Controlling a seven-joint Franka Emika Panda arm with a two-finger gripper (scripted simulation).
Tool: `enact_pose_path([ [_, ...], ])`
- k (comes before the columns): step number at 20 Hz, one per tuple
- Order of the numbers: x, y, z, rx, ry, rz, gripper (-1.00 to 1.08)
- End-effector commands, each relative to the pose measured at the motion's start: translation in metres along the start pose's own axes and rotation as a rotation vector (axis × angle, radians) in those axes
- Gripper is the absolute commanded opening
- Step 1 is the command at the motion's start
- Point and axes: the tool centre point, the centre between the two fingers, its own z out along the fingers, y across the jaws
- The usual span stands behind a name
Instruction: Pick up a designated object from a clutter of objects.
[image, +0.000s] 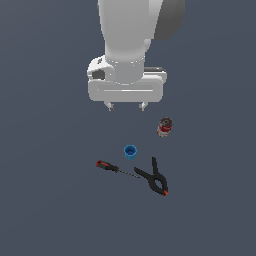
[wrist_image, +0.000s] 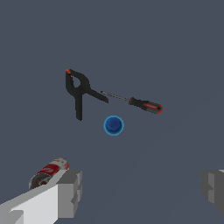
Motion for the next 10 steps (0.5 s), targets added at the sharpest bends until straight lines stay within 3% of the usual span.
enact_pose_path([
  [1, 0.000, 0.000, 0.000, 0.000, 0.000, 0.000, 1.00],
  [10, 0.000, 0.018, -0.003, 0.002, 0.019, 0.000, 1.00],
])
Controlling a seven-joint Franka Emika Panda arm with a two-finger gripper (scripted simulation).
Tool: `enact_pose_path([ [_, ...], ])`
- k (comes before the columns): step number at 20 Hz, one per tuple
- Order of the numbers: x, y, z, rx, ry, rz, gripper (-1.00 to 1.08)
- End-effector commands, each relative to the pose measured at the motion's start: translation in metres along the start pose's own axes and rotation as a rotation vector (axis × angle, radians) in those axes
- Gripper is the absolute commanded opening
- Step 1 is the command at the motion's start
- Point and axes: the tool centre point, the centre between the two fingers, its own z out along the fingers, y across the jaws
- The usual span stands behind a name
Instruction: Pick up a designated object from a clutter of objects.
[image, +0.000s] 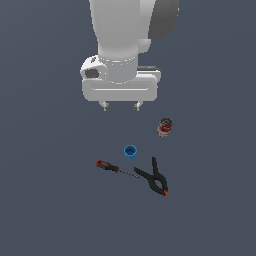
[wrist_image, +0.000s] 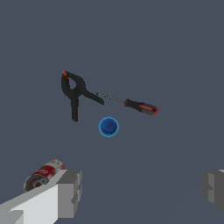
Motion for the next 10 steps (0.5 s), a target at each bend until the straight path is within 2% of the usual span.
enact_pose_path([
  [1, 0.000, 0.004, -0.002, 0.000, 0.005, -0.001, 1.00],
  [10, 0.004, 0.001, 0.013, -0.001, 0.003, 0.002, 1.00],
])
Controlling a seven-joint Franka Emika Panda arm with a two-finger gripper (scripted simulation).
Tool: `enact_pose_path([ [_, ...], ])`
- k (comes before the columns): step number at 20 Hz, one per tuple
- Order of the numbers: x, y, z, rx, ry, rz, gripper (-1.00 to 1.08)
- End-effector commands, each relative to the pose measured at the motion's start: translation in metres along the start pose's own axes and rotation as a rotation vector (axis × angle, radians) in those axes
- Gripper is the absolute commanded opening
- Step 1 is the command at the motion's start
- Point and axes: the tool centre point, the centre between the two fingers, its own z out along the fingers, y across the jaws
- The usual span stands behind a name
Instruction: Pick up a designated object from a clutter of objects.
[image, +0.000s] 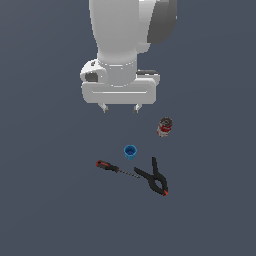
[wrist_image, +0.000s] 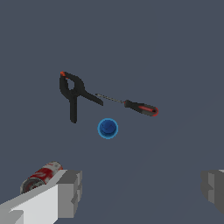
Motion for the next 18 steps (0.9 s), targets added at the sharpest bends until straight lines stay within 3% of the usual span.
enact_pose_path([
  [1, 0.002, -0.001, 0.010, -0.001, -0.002, 0.002, 1.00],
  [8, 0.011, -0.007, 0.058, -0.005, -0.005, 0.009, 1.00],
  [18, 0.012, -0.022, 0.162, -0.010, -0.013, 0.023, 1.00],
])
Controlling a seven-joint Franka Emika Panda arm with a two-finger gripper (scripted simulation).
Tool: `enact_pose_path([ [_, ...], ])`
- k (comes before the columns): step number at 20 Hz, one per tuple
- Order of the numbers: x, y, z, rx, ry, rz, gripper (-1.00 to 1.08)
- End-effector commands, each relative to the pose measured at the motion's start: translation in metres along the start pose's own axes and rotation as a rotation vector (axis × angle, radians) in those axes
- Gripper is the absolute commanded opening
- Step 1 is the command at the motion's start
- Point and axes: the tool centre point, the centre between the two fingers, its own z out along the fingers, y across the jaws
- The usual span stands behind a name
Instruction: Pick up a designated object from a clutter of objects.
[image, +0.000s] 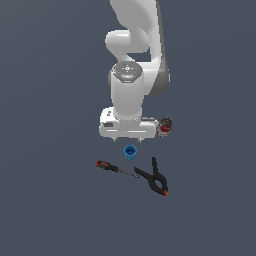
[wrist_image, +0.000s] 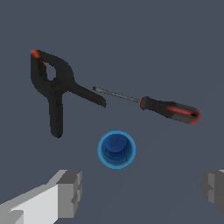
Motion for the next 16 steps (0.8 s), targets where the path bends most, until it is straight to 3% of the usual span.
enact_pose_path([
  [1, -0.002, -0.004, 0.023, 0.000, 0.000, 0.003, 1.00],
  [9, -0.009, -0.011, 0.070, 0.001, -0.004, 0.009, 1.00],
  [16, -0.012, -0.013, 0.079, 0.001, -0.006, 0.010, 1.00],
])
